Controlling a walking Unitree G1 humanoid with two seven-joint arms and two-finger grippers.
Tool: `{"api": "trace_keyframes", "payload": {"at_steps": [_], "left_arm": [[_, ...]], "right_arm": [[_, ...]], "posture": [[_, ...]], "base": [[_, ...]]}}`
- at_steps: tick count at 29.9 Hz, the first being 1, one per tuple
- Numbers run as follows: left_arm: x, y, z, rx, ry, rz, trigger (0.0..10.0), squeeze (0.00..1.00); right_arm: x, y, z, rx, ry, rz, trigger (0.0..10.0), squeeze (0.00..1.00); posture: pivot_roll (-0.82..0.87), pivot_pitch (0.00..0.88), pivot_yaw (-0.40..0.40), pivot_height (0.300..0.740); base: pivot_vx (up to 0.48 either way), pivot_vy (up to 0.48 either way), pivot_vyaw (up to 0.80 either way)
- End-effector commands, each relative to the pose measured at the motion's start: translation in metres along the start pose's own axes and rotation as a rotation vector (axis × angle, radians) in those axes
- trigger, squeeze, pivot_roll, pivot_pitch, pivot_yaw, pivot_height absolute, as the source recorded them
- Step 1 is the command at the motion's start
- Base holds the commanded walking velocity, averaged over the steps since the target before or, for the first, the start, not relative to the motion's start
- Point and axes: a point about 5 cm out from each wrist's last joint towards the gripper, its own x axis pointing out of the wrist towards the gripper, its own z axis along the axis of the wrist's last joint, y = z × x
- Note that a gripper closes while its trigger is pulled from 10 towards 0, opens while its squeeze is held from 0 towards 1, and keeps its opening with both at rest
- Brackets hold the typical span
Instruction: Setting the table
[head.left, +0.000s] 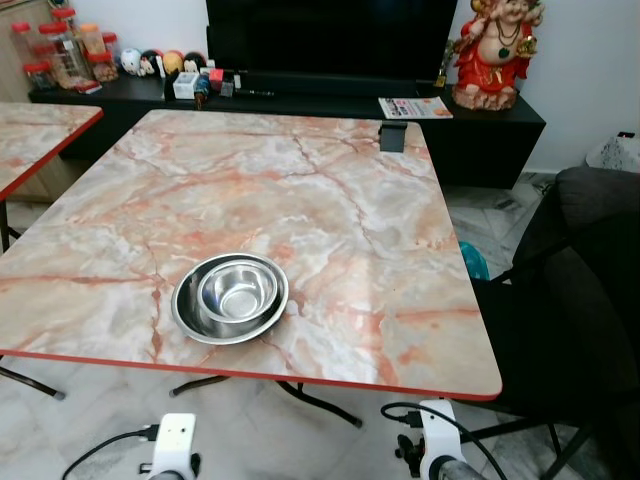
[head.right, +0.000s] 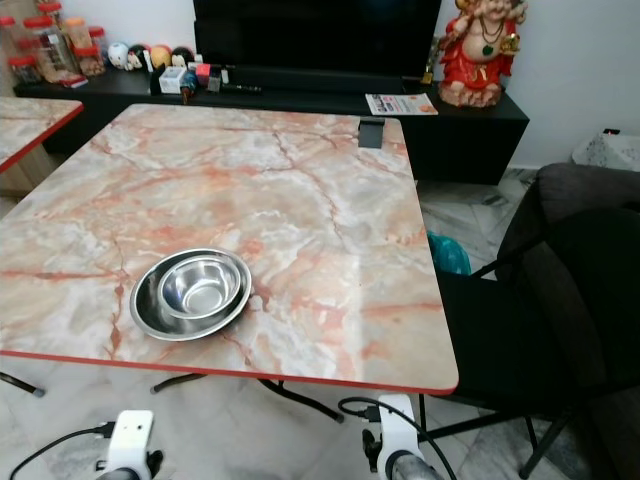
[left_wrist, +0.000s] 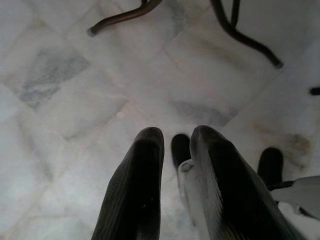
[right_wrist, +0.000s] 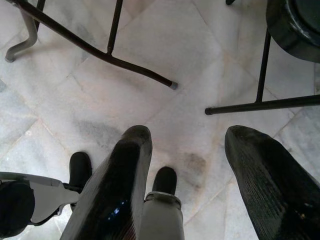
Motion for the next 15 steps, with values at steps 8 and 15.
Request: {"api": "trace_keyframes", "payload": {"at_steps": [8,15], "left_arm": [[0.002,-0.019,-0.015,0.100,0.036,-0.066,10.0,0.00],[0.002,-0.019,-0.014,-0.001,0.011,-0.035,10.0,0.00]], "right_arm": [[-0.001,-0.006,0.000,-0.001,0.002,-0.023,10.0,0.00],[-0.001,-0.008,-0.001,0.004,0.000,-0.028,10.0,0.00]], "posture": [[-0.02,0.000,-0.025,0.732],[-0.04,0.000,-0.012,0.732]], "base": [[0.000,0.000,0.00],[0.000,0.049,0.00]]}}
